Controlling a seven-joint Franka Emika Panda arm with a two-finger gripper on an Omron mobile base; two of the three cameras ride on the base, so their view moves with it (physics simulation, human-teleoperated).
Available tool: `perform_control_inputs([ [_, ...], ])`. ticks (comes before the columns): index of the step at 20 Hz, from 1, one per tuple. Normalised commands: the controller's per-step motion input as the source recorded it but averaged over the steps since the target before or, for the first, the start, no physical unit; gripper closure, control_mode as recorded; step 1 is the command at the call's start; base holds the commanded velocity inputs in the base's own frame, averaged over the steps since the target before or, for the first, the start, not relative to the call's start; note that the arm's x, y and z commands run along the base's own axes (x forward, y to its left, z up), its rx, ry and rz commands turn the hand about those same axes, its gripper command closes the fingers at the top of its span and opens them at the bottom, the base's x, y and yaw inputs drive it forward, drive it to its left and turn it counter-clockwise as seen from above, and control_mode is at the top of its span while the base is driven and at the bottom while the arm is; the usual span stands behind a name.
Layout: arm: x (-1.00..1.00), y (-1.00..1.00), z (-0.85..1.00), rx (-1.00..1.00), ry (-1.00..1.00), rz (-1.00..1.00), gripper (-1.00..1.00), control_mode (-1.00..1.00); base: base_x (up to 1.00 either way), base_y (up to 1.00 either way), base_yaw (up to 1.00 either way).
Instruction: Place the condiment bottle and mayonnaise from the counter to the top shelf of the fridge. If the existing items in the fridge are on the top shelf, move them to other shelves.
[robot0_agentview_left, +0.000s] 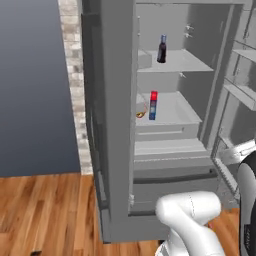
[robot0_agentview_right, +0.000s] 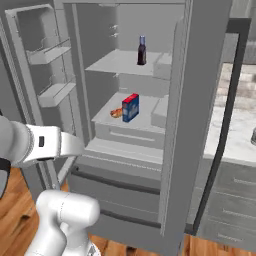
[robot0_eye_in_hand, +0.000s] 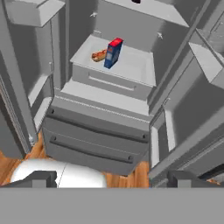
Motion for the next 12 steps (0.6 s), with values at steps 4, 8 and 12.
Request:
perform_control_inputs([
  [4, 0.00, 0.00, 0.00, 0.00, 0.00, 0.00, -1.00, 1.00, -1.00, -0.74, -0.11],
  [8, 0.00, 0.00, 0.00, 0.00, 0.00, 0.00, -1.00, 1.00, -1.00, -1.00, -0.30],
  [12, 0.00, 0.00, 0.00, 0.00, 0.00, 0.00, -1.00, 1.00, -0.37, -1.00, -0.44],
])
